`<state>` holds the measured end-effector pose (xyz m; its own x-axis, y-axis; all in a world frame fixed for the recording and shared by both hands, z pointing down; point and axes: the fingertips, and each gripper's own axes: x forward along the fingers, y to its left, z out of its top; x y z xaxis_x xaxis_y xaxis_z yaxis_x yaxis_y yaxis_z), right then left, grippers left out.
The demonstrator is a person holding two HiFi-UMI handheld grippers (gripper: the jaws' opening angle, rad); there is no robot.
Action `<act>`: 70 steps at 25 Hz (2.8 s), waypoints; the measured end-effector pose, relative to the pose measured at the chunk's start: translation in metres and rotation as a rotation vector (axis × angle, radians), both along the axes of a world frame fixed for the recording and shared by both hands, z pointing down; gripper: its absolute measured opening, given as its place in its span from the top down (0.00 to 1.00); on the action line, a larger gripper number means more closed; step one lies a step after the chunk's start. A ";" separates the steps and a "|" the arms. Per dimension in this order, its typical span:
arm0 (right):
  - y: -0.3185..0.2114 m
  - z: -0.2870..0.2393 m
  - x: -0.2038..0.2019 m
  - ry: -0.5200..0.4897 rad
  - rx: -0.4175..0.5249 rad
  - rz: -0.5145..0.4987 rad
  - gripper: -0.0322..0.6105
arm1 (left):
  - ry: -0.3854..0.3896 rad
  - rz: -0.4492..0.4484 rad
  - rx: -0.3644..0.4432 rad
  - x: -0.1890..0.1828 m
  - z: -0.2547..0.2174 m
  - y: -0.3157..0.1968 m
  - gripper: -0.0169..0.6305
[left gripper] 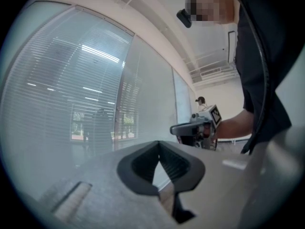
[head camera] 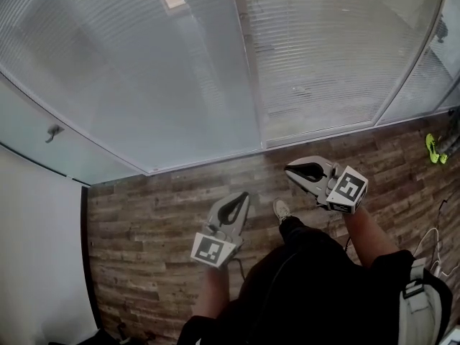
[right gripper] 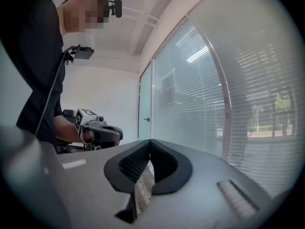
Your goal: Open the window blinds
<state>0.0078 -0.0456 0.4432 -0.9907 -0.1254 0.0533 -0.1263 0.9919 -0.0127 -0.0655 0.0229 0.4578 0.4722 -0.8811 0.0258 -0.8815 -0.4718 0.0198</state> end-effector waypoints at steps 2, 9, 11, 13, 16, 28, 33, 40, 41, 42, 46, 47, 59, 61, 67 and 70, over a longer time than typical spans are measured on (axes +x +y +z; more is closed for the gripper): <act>-0.013 -0.002 -0.006 -0.010 0.014 -0.018 0.94 | -0.014 -0.014 -0.006 -0.003 0.002 -0.011 0.97; -0.062 -0.011 -0.028 -0.006 0.030 -0.058 0.94 | -0.027 -0.059 0.001 -0.024 -0.005 -0.056 0.97; -0.076 -0.013 -0.035 0.006 0.032 -0.075 0.94 | -0.028 -0.072 0.002 -0.032 -0.009 -0.071 0.97; -0.091 -0.016 -0.042 0.016 0.040 -0.087 0.94 | -0.028 -0.083 0.005 -0.037 -0.013 -0.084 0.97; -0.104 -0.021 -0.050 0.006 0.028 -0.114 0.94 | -0.030 -0.095 0.009 -0.043 -0.017 -0.101 0.97; -0.176 -0.016 -0.053 -0.017 0.015 -0.126 0.94 | -0.067 -0.136 -0.002 -0.051 -0.018 -0.166 0.97; -0.196 0.002 -0.054 -0.028 0.008 -0.154 0.94 | -0.090 -0.153 -0.009 -0.051 -0.003 -0.188 0.97; -0.223 -0.015 -0.050 -0.082 0.038 -0.144 0.94 | -0.117 -0.153 -0.004 -0.043 -0.012 -0.210 0.97; -0.225 -0.016 -0.049 -0.081 0.038 -0.145 0.94 | -0.122 -0.150 -0.006 -0.042 -0.014 -0.214 0.97; -0.227 -0.016 -0.049 -0.080 0.038 -0.145 0.94 | -0.127 -0.146 -0.007 -0.042 -0.015 -0.217 0.97; -0.237 -0.014 -0.048 -0.090 0.051 -0.124 0.94 | -0.143 -0.131 -0.007 -0.042 -0.012 -0.227 0.97; -0.239 -0.014 -0.047 -0.089 0.051 -0.118 0.94 | -0.145 -0.127 -0.007 -0.041 -0.014 -0.230 0.97; -0.262 -0.020 -0.047 -0.068 0.053 -0.025 0.94 | -0.137 -0.024 0.026 -0.043 -0.025 -0.262 0.97; -0.266 -0.019 -0.047 -0.060 0.049 -0.003 0.94 | -0.130 0.003 0.021 -0.042 -0.026 -0.269 0.97; -0.279 -0.035 -0.060 -0.059 0.062 0.076 0.94 | -0.125 0.083 0.040 -0.054 -0.042 -0.283 0.97; -0.282 -0.039 -0.069 -0.060 0.071 0.119 0.94 | -0.119 0.126 0.039 -0.060 -0.042 -0.286 0.97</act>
<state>-0.0611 -0.3280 0.4043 -0.9698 -0.2432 -0.0185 -0.2438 0.9687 0.0459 -0.1256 -0.2629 0.4157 0.5747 -0.8165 0.0548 -0.8103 -0.5771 -0.1012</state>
